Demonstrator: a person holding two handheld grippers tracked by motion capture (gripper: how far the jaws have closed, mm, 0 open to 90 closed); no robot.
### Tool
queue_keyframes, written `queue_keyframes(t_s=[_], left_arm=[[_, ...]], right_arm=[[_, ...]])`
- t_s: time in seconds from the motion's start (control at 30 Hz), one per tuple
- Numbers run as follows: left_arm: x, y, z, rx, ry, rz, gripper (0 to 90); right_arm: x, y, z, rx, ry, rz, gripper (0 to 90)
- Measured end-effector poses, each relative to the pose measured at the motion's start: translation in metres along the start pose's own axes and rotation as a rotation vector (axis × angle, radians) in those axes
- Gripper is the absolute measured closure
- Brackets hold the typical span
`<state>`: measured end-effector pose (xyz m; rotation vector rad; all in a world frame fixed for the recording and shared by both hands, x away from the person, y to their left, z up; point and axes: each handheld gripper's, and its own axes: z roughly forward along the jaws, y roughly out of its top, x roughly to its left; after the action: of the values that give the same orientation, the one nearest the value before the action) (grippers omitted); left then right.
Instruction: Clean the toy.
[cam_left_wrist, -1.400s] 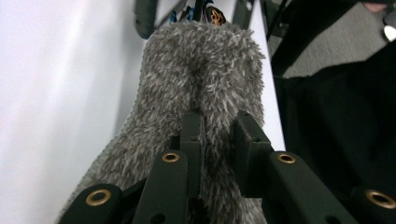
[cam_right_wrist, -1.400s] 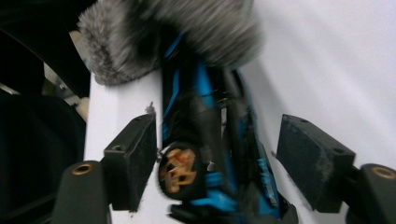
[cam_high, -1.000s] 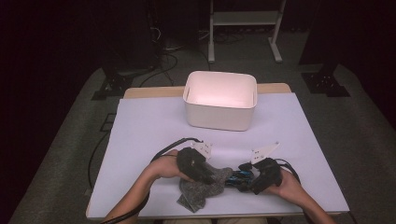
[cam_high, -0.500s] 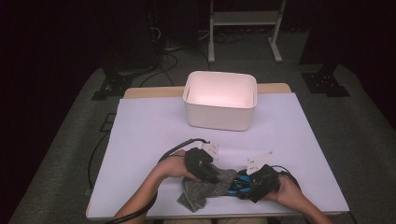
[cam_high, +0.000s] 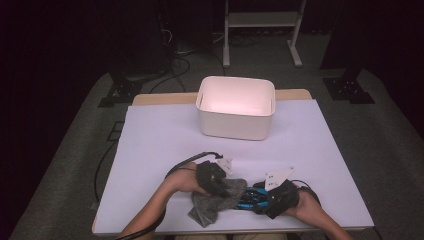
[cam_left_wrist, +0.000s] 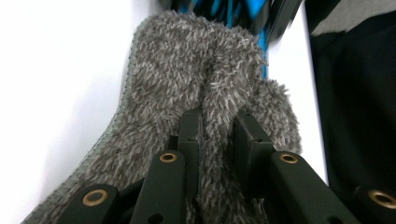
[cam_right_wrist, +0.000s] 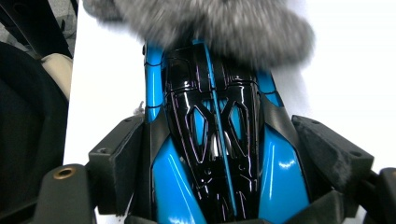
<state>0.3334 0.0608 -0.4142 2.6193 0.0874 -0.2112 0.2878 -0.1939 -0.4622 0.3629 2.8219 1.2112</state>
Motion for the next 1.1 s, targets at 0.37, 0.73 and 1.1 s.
queue_keyframes(t_s=[0.37, 0.73, 1.1], left_arm=[[0.005, -0.041, -0.041, -0.064, 0.036, -0.081, 74.7], [0.002, -0.09, -0.106, -0.097, 0.165, -0.179, 74.3], [0.017, -0.144, -0.095, -0.072, 0.214, -0.335, 65.9]], right_arm=[[-0.001, -0.001, 0.0, -0.005, 0.005, 0.001, 20.4], [-0.001, -0.001, -0.001, -0.007, 0.008, 0.006, 20.4], [-0.001, -0.001, -0.001, -0.01, 0.01, 0.015, 20.2]])
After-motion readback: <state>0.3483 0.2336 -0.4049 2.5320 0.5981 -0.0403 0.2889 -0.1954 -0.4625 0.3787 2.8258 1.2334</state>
